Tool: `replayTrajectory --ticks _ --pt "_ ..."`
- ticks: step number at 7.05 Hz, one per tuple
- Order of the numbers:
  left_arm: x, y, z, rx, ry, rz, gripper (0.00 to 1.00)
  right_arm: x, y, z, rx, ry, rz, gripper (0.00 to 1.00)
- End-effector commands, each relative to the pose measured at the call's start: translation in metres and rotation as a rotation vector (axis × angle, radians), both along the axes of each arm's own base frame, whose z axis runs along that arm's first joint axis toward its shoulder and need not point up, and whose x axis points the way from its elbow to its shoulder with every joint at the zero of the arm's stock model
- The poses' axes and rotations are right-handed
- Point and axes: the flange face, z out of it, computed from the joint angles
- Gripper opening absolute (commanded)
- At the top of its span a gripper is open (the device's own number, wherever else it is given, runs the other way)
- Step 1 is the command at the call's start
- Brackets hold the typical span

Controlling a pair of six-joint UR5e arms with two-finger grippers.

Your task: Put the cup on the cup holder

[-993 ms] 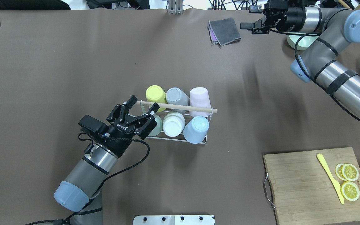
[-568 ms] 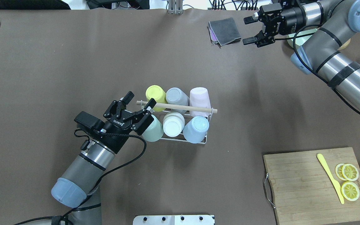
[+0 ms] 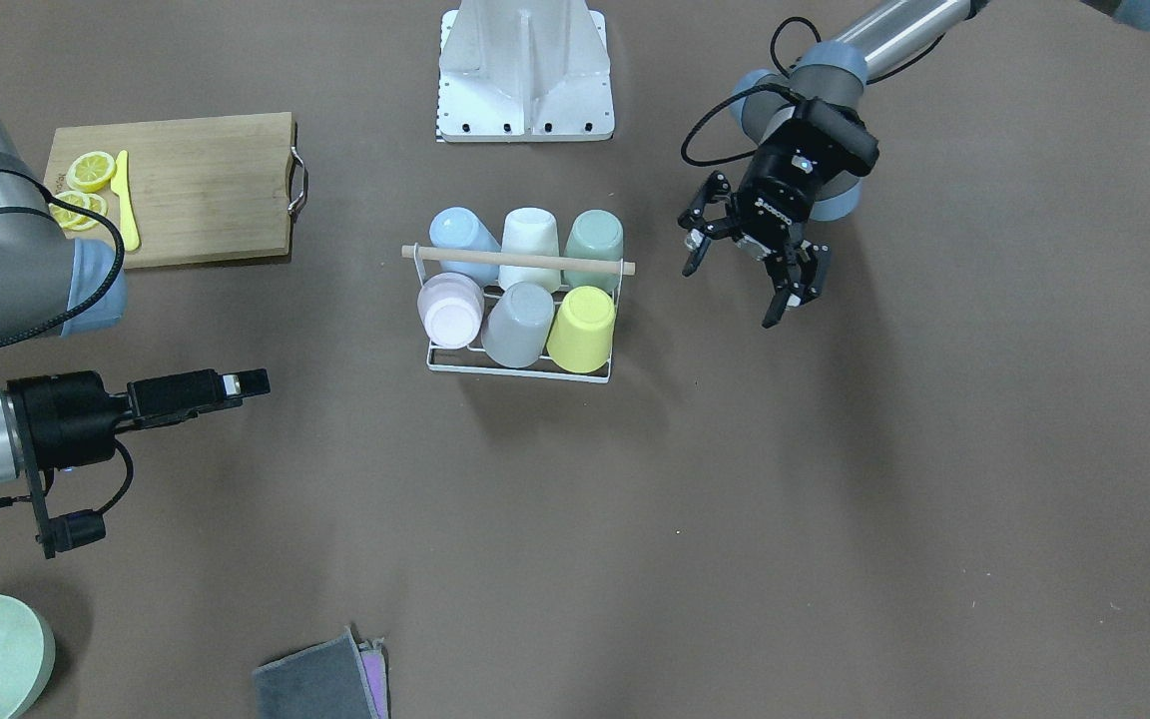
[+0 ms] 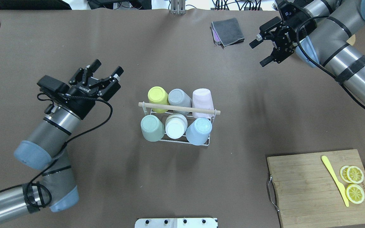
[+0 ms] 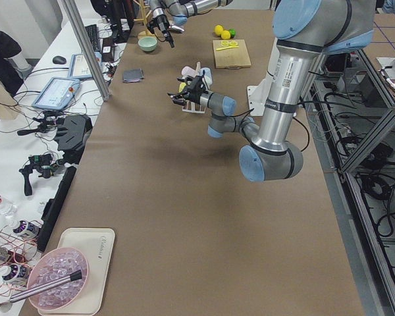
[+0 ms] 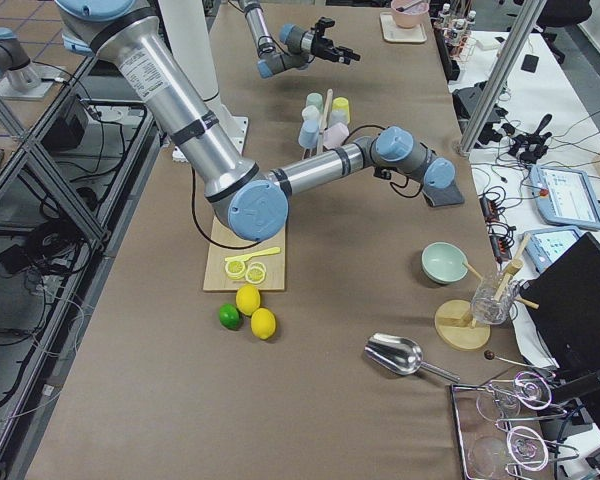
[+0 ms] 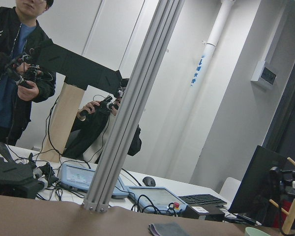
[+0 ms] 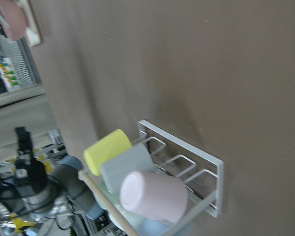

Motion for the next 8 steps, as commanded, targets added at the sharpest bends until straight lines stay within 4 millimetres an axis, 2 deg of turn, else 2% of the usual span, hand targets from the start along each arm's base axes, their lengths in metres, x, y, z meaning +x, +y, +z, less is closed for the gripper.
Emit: replayTrajectory --ticks 1,2,3,4,5,6,8 --pt "-0.083 -0.063 0.061 -0.093 -0.15 0.001 0.98 0.009 0.022 0.008 0.142 0.34 -0.148 1.0" --pt "-0.101 -0.086 0.092 -0.177 -0.213 0.015 0.98 0.03 0.039 0.011 0.309 0.456 -0.164 1.0" --pt "-0.124 -0.106 0.119 -0.251 -0.275 0.05 0.98 0.054 0.063 0.032 0.398 0.541 -0.114 1.0" --pt "-0.142 -0.127 0.142 -0.363 -0.339 0.1 0.98 0.071 0.081 0.037 0.498 0.613 -0.029 0.99" --pt "-0.156 -0.141 0.156 -0.456 -0.391 0.153 0.98 0.091 0.095 0.066 0.574 0.666 0.045 0.99" --pt "-0.167 -0.151 0.171 -0.559 -0.434 0.209 0.98 0.107 0.099 0.09 0.59 0.697 0.075 0.99" --pt "-0.196 -0.164 0.206 -0.782 -0.518 0.31 0.98 0.183 0.086 0.127 0.498 0.785 0.168 0.98"
